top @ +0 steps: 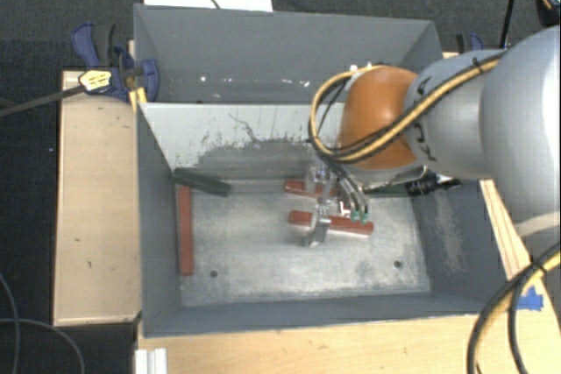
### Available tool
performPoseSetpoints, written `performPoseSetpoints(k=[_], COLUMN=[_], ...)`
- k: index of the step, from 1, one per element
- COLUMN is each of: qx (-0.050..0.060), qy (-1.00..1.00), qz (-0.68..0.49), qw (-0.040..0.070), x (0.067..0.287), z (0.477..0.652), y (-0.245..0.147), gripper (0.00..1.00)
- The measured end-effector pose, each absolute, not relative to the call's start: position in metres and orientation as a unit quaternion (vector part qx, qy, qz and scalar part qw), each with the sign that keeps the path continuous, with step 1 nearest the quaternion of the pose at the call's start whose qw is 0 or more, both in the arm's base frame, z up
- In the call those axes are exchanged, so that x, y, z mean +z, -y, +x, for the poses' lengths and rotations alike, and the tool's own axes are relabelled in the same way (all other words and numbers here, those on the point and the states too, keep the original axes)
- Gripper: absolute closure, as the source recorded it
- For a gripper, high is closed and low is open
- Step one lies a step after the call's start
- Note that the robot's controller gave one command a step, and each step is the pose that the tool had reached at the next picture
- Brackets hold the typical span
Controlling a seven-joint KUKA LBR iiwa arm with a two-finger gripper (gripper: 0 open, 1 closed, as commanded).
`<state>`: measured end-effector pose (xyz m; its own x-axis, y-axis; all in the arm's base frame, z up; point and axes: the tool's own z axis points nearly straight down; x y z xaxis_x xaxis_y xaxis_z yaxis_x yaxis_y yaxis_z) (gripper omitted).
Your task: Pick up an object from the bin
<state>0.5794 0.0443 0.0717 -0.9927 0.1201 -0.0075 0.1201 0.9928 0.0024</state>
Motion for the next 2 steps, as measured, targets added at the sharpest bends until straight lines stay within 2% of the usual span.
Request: performPoseSetpoints(k=[1,2], qx=[0.001,0.001], qy=[-0.998,-0.999], qz=[0.061,0.049], qw=[0.006,0.005], x=[0.074,0.201], z=[0.581,0.571], y=[-0.044,-0.041], gripper=[1.0,1.0])
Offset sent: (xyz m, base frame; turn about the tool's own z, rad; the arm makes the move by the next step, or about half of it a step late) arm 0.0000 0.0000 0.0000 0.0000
